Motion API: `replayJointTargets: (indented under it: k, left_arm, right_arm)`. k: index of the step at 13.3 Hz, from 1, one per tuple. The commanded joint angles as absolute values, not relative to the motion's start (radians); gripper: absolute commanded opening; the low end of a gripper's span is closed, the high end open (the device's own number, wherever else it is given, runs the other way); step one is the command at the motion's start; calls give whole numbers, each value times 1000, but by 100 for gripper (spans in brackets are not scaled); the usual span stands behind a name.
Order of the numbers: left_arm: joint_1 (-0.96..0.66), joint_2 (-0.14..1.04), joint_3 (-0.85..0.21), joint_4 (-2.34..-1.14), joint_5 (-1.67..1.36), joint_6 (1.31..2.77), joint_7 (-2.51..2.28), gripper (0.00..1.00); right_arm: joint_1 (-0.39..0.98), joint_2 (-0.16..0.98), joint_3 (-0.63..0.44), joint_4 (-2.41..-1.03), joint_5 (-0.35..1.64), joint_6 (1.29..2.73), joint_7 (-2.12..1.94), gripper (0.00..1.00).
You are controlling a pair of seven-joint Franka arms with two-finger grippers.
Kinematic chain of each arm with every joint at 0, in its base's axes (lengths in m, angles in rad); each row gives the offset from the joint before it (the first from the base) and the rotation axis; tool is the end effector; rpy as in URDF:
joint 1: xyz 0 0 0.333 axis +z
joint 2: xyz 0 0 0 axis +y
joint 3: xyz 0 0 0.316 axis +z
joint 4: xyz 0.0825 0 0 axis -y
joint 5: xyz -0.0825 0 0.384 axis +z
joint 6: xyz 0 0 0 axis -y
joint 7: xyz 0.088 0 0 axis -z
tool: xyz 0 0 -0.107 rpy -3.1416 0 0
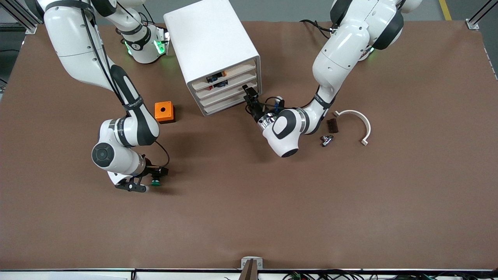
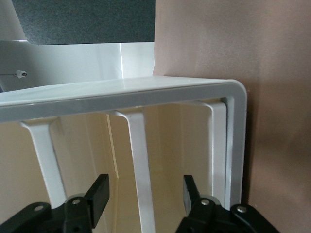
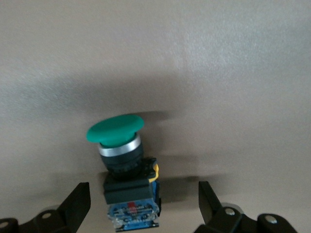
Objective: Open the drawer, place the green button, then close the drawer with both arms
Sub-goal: 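Pull the white drawer open with the left gripper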
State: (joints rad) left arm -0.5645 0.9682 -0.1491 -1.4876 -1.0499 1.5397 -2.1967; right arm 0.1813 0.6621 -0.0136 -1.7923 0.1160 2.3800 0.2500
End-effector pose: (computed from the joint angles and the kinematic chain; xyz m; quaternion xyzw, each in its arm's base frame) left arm 0.4249 -0.4767 0.1158 -0.4073 -0.6531 0.5558 0.3142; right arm 0.6372 0.1096 0.1738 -0.9953 0.0831 0.0433 0.0258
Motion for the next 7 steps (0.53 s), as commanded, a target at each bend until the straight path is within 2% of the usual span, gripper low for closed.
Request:
replayJointTargets:
  k: [1,2,3,4,5,7]
  left_arm:
    - [-575,985,-141,-1468,-1078,1537,-2244,48]
    - [-577,985,-141,-1468,-1077,1539,-2253,40]
    - [-577,985,-143,-1468,-1078,1539,-2264,26]
    - [-575,985,-141,-1468,-1078,1539,-2276,13]
    - [-571,983,-141,-1468,-1078,1539,-2279,5]
    - [-565,982,-132,-1467,-1077,1539,-2276,1]
  right_arm:
    - [184,643,-14,-1812,127,2344,256,76]
    - [184,638,-12,-1801,127,2309,256,66]
    - [183,635,-8,-1792,127,2286,253,58]
    - [183,635,-5,-1778,126,2264,249,50]
    - [181,635,-5,-1770,126,2254,245,45]
    - [173,634,-6,-1756,123,2253,242,43]
